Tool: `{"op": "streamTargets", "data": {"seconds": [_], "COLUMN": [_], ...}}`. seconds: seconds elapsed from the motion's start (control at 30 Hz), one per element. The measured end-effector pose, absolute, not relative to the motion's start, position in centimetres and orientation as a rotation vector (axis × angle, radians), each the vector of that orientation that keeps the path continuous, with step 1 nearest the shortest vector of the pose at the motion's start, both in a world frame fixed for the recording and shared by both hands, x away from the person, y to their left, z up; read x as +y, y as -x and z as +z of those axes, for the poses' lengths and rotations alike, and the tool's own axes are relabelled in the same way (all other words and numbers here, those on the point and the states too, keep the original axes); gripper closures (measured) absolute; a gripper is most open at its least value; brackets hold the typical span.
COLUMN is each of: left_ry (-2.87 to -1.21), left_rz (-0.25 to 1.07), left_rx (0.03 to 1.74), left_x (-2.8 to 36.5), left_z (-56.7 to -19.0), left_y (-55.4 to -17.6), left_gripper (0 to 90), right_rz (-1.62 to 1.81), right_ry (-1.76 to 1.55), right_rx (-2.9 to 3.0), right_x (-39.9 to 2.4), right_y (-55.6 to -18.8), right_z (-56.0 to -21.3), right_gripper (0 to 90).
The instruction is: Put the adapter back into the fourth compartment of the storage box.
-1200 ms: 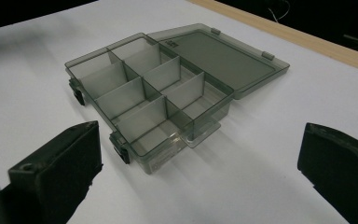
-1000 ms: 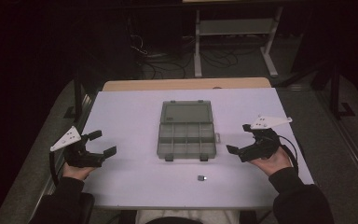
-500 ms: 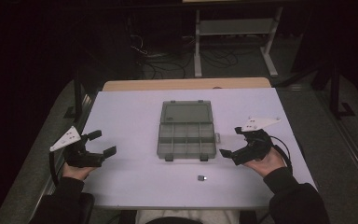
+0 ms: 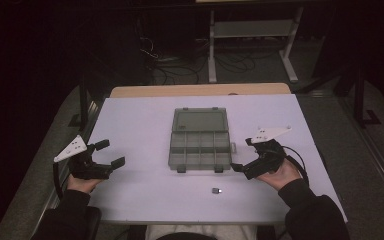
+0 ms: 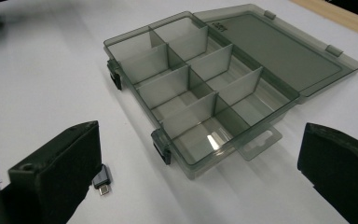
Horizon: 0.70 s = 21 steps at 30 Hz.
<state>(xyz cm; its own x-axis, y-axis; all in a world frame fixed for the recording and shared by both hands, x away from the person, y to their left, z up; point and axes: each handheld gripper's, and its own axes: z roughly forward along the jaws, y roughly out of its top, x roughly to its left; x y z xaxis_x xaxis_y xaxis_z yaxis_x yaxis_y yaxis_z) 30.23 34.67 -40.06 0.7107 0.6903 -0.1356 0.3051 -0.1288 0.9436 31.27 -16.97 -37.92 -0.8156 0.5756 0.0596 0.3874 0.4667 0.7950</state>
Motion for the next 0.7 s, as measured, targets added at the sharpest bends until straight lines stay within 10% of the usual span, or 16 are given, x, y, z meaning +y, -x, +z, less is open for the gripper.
{"op": "streamTargets", "data": {"seconds": [0.7], "left_ry": [-1.727], "left_rz": [0.396], "left_rx": [0.793], "left_x": [34.6], "left_z": [-40.1], "left_y": [-30.2], "left_gripper": [0.0], "right_rz": [1.246], "right_ry": [-0.787], "right_rx": [2.6], "right_x": [-15.2], "right_y": [-31.1], "right_z": [-39.1], "right_gripper": [0.0]}}
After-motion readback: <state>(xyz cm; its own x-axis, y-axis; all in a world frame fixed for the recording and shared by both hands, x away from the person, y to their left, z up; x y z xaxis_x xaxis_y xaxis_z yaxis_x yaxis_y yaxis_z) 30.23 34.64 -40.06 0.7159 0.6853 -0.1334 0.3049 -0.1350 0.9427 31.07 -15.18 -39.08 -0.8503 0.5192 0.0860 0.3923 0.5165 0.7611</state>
